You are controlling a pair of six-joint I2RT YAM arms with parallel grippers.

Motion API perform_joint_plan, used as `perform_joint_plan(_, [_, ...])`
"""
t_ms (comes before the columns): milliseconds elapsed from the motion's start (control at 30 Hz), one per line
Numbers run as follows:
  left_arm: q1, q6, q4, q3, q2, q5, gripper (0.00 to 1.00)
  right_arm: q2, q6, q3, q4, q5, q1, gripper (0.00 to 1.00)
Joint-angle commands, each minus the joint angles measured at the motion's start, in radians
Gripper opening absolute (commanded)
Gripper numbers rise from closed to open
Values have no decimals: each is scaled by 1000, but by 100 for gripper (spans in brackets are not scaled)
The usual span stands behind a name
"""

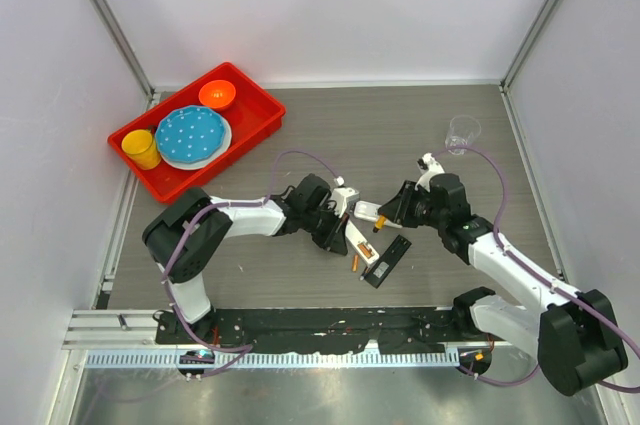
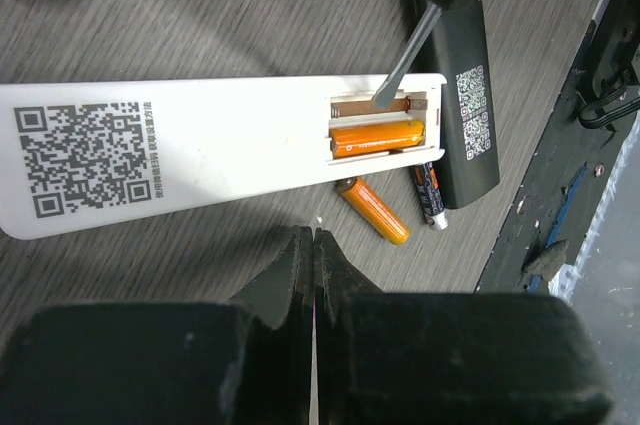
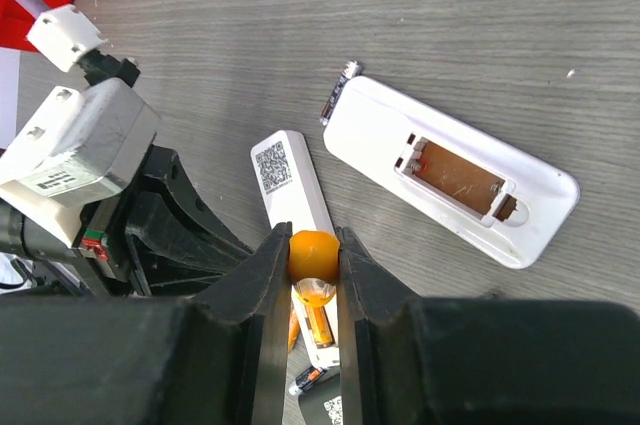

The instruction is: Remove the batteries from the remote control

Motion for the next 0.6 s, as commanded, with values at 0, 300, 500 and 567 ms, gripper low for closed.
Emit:
perform_joint_plan(0, [-7, -8, 21, 19, -2, 40, 2, 11, -6, -5, 38, 3, 7, 1])
perform_joint_plan(300, [-18, -5, 9, 35, 18, 53, 1, 27, -15, -6, 35, -12, 16, 1])
perform_joint_plan(500, [-27, -8, 3, 47, 26, 51, 0, 56, -8, -8, 45, -22, 30, 1])
perform_joint_plan(567, [-28, -8, 1, 49, 31, 48, 0, 65, -9, -3, 42, -17, 37, 1])
